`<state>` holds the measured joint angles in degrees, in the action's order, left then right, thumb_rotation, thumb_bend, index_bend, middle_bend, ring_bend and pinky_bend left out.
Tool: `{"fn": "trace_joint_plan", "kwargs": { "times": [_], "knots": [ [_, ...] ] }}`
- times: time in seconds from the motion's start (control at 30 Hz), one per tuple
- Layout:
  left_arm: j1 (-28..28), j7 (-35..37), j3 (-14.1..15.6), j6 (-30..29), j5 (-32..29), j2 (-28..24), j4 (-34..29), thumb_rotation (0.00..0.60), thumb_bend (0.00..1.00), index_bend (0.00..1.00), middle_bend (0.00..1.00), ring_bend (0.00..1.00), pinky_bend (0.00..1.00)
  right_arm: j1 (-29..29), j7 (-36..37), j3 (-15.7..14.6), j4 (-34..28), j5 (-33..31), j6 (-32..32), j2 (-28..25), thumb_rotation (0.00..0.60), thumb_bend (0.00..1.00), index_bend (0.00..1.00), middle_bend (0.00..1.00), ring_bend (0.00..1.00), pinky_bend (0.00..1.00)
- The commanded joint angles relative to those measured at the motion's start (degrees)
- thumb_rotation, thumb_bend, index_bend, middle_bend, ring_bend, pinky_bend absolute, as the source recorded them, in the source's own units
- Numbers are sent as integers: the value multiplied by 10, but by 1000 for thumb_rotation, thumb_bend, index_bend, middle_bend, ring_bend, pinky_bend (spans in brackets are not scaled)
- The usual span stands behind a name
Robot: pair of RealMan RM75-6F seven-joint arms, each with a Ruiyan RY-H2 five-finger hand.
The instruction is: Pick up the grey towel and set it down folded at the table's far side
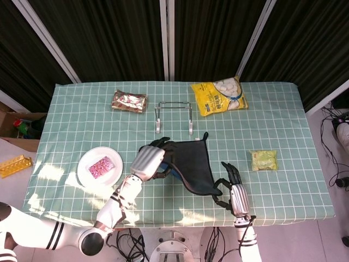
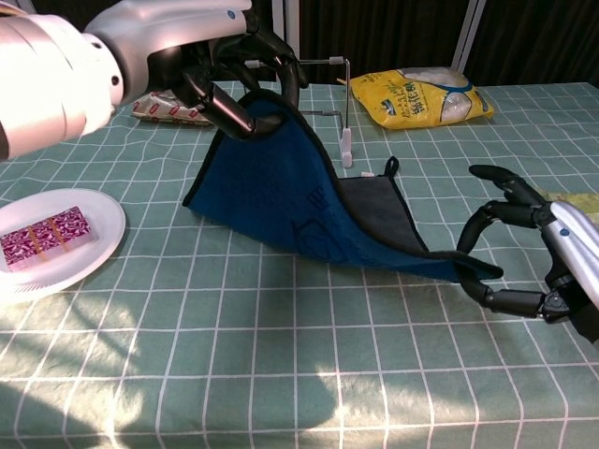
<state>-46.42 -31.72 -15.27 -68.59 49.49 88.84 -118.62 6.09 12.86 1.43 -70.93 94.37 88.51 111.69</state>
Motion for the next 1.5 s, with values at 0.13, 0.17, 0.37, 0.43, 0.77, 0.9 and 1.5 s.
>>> {"fn": "trace_joint_plan", "kwargs": {
  "times": [0.13,0.17,0.37,0.43,0.77,0.9,1.5],
  "knots": [
    [22,55,1,-7,22,-15,7,600,518,825,226,107,201,28,-36,57,-73,-8,8,-62,600,548,1000,104,0,0],
    [25,66,2,-7,25,-16,9,600,517,826,228,107,200,33,-44,65,-85,-9,5,-72,600,552,1000,104,0,0],
    [46,151,-21,-8,16,-11,35,600,518,830,233,107,200,76,-109,127,-172,-42,-41,-125,600,549,1000,104,0,0],
    [47,173,-39,-3,-1,-14,49,600,518,831,234,107,201,96,-137,154,-200,-66,-67,-136,600,549,1000,105,0,0],
    [12,203,-134,59,-135,-70,127,600,517,831,235,107,200,211,-277,283,-243,-230,-168,-133,600,554,1000,104,0,0],
    [-12,204,-161,91,-183,-89,174,600,518,831,235,107,201,259,-316,316,-223,-282,-187,-120,600,550,1000,104,0,0],
    [-143,176,-172,196,-305,-72,392,600,528,833,235,107,201,430,-357,394,-16,-436,-222,-64,600,554,1000,108,0,0]
  ]
}}
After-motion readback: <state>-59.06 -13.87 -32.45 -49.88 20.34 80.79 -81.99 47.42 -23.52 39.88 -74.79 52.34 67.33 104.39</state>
